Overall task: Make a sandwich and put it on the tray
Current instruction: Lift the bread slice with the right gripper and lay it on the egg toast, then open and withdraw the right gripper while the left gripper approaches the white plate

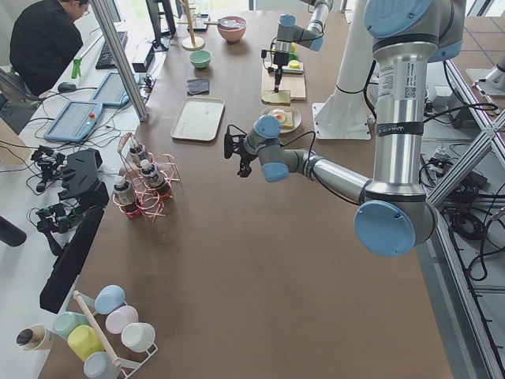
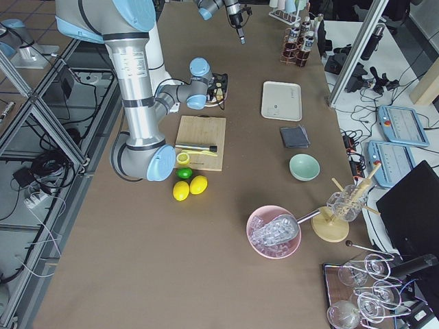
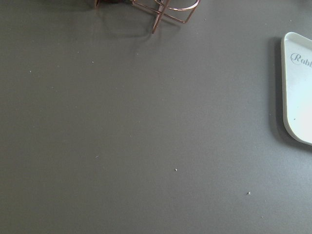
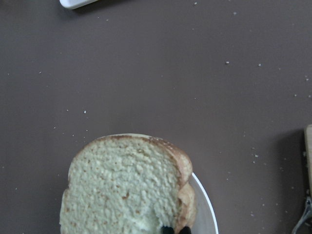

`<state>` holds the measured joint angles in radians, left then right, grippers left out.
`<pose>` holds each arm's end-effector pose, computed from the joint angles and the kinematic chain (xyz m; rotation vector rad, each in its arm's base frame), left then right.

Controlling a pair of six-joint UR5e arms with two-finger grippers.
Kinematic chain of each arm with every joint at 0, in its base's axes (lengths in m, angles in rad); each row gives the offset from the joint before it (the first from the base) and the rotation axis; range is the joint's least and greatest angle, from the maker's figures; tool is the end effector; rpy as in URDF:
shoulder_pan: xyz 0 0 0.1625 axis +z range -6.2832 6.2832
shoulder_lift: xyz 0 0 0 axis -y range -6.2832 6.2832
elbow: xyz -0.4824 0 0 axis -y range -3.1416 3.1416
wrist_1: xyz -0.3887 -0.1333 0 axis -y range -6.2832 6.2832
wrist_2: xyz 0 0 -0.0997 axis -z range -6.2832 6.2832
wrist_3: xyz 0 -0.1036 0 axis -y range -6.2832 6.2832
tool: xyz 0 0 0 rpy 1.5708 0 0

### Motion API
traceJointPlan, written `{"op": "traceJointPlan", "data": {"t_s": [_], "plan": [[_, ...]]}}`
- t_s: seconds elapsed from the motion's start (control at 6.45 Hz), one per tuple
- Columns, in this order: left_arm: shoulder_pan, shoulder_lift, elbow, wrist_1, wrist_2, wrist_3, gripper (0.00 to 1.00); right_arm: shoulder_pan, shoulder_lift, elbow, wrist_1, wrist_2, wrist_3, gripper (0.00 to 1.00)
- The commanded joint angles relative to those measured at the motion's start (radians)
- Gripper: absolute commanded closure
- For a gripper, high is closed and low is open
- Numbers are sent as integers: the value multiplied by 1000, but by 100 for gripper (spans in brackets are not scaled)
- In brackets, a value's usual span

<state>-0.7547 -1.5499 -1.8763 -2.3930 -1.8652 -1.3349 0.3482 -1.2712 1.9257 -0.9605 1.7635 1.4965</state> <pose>0.2908 -0.4152 0.4909 0.2910 1.0951 -0.2995 -0.5044 -0.3038 0.3223 0.1018 -1.2674 0.1142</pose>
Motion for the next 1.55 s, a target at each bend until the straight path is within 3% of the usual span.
{"op": "traceJointPlan", "data": {"t_s": [0.0,0.77,0.93,1.08,1.39], "plan": [[0,-6,8,0,-2,-1,3,-41,77,-58,-38,-56,-4,100],[-2,-15,23,-2,0,0,3,-86,99,-136,-26,-110,-9,100],[-2,-22,26,0,0,-1,3,-83,99,-129,-24,-119,-7,66],[-2,-24,26,0,-2,0,3,-78,99,-122,-24,-122,1,2],[-2,-32,29,0,-2,-1,3,-68,98,-96,-27,-133,5,0]]}}
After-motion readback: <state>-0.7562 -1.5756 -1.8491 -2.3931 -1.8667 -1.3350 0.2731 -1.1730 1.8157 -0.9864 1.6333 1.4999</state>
